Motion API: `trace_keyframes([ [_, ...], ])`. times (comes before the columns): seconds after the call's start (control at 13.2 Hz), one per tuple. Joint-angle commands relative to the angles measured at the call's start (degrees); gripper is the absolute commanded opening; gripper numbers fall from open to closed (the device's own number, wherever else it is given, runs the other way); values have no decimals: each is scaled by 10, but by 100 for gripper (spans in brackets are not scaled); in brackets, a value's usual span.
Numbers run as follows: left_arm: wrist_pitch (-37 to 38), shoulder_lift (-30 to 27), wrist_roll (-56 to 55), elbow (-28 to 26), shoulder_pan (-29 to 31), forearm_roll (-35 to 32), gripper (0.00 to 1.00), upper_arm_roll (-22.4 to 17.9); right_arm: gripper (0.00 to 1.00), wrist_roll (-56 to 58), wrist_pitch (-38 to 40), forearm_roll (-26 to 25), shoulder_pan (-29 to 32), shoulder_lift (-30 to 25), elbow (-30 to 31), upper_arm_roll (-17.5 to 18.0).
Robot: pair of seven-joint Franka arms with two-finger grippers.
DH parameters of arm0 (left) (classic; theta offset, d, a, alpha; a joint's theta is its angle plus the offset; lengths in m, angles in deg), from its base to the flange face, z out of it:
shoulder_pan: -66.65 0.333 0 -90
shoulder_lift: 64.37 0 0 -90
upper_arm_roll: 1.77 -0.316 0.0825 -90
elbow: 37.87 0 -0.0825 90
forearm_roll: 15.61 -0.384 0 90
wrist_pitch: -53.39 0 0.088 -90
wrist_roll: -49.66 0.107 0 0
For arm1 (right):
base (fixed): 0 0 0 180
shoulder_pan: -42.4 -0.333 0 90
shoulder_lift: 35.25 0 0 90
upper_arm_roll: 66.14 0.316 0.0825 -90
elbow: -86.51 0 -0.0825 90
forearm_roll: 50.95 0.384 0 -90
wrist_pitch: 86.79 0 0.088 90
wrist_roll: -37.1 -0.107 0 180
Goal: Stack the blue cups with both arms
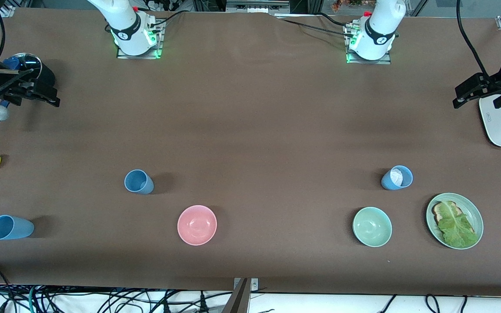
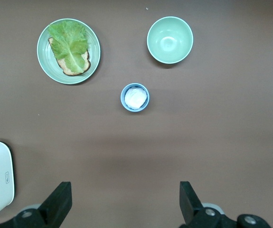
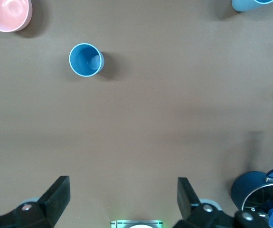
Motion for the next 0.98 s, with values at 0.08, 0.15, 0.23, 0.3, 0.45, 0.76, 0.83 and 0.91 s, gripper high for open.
trace_keyframes([
  [0.08,10,12,4,20,2,12,100,0,100,-4,13,-8,-2,-4,-11,2],
  [0.15,10,12,4,20,2,12,100,0,100,3,8,-8,-2,-4,-12,3],
  [0.23,10,12,4,20,2,12,100,0,100,8,7,-9,-2,-2,-14,3],
  [0.3,10,12,5,20,2,12,100,0,100,8,7,-9,-2,-1,-22,2],
  [0.45,10,12,5,19,2,12,100,0,100,8,8,-11,-2,1,-26,2],
  [0.76,10,12,5,19,2,12,100,0,100,3,12,-13,-2,1,-27,1],
  [0.83,10,12,4,19,2,12,100,0,100,3,13,-13,-1,0,-27,0],
  [0.91,10,12,4,19,2,12,100,0,100,3,13,-13,-1,0,-27,-1],
])
